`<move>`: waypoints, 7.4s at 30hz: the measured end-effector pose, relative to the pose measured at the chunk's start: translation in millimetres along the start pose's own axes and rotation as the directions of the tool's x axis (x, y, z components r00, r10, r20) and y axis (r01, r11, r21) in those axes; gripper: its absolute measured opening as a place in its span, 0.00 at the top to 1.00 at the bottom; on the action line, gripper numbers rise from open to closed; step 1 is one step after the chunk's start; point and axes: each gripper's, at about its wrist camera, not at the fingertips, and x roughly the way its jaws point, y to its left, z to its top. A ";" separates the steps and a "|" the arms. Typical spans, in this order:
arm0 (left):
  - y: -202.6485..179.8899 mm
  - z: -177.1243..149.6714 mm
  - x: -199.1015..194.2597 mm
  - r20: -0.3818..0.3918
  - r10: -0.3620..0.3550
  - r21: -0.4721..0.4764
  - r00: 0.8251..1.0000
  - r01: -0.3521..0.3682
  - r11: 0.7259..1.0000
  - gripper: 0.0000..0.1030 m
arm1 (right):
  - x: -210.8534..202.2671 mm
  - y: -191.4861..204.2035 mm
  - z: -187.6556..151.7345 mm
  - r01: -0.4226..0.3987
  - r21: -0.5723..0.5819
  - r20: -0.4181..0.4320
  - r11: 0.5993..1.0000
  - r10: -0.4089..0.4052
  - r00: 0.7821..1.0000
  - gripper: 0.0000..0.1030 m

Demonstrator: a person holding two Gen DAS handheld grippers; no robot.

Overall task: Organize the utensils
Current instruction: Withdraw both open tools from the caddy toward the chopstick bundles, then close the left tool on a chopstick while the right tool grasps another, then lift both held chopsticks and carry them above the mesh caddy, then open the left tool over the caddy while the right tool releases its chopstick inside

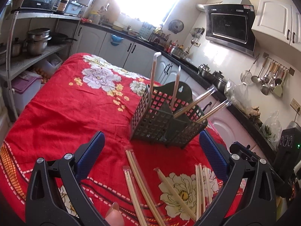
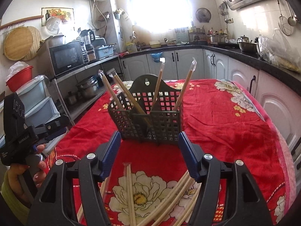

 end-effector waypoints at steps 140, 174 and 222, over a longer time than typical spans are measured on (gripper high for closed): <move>-119.0 162.9 -15.7 0.175 -0.172 0.218 0.969 0.133 0.967 0.99 | -52.4 -2.7 144.6 -0.078 -0.042 0.297 0.996 0.087 0.951 0.90; -85.9 177.1 59.2 0.165 -0.121 0.146 0.979 0.098 0.984 0.99 | 25.3 -40.1 162.8 0.068 0.038 0.256 0.997 -0.076 0.964 0.90; -69.7 81.0 40.8 0.090 -0.084 0.132 0.992 0.071 0.989 0.55 | -3.3 -55.8 82.6 0.070 0.113 0.164 0.991 -0.088 0.983 0.59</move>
